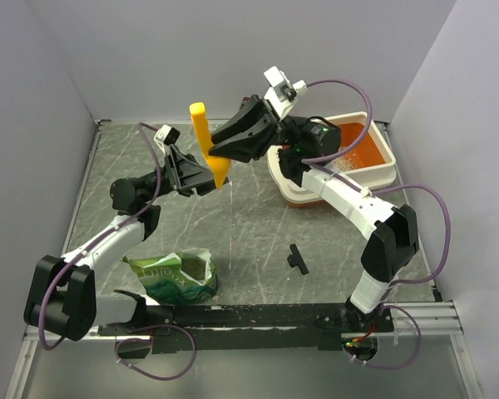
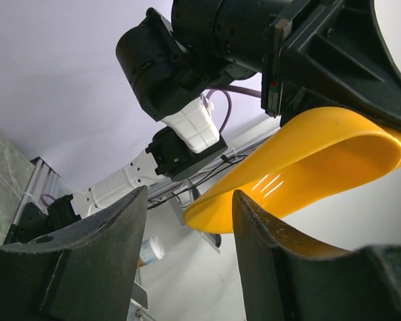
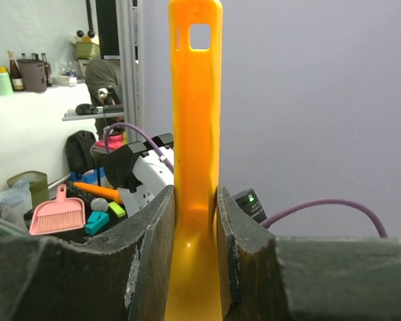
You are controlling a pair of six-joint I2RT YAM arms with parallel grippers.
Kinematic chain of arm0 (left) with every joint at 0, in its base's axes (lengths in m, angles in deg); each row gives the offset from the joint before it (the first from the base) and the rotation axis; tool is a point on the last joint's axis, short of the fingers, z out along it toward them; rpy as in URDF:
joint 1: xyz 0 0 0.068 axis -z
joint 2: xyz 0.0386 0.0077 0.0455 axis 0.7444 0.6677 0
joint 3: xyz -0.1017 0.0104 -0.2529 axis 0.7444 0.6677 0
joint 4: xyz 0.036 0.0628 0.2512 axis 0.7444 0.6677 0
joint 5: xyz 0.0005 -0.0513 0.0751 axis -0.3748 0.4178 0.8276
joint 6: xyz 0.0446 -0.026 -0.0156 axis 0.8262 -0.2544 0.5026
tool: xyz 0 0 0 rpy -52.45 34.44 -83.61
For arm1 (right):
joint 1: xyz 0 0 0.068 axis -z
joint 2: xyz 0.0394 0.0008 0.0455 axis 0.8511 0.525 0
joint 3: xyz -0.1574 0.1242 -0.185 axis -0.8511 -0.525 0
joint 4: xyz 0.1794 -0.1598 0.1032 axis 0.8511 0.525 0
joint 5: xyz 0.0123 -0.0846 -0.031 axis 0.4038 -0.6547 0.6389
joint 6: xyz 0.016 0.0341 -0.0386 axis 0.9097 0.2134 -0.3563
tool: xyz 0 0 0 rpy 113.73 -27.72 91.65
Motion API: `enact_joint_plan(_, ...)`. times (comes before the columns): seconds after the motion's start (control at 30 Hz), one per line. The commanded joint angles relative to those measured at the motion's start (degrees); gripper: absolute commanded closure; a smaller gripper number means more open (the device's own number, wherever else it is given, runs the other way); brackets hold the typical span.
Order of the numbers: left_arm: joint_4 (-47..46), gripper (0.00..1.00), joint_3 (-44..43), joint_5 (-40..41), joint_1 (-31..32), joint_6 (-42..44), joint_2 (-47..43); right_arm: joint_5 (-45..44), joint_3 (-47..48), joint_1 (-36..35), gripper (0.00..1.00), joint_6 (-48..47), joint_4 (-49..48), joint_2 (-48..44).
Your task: Fill the litter box with clean litter
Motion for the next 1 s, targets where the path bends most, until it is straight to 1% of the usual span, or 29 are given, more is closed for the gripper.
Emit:
enact_joint_plan(0.0,-17.6,0.43,0.3,0.4,-0.1,-3.6,0.3,-1.0,-0.6,-1.1,1.0,-3.6,-20.0,-0.2)
enact_joint_plan(0.13,-22.0,0.52,1.2,1.5,-0.2,-6.7,0.7,-1.4,-2.7,-2.2,1.0,-6.3,-20.0,-0.8)
enact_joint_plan(0.3,-25.4,0.59,1.4,2.0,0.0,-9.9,0.4,-1.9,-5.0,-2.9,1.0,-8.8,-20.1,-1.3)
enact_joint_plan(0.47,-25.0,0.62,1.9,2.1,0.0,-10.1,-1.3,-2.0,-7.3,-3.3,1.0,-10.8,-20.0,-2.0)
enact_joint_plan(0.53,-25.3,0.66,2.1,2.3,0.0,-10.5,-1.8,-1.7,-8.0,-3.3,1.0,-10.9,-20.1,-2.4)
enact_joint_plan(0.6,-25.0,0.73,2.1,2.3,0.0,-10.3,-2.4,-1.5,-9.1,-3.2,1.0,-11.1,-20.1,-2.9)
enact_joint_plan(0.73,-23.8,0.82,1.9,2.3,0.0,-9.9,-3.8,-0.8,-12.1,-2.7,1.0,-11.6,-20.1,-4.8)
enact_joint_plan(0.93,-22.6,0.91,1.7,2.7,0.0,-9.6,-5.5,0.0,-17.0,-0.8,1.0,-11.1,-20.0,-7.1)
enact_joint_plan(0.97,-22.0,0.93,1.5,2.6,0.0,-9.5,-6.0,0.4,-17.7,-0.4,0.98,-11.0,-20.0,-7.4)
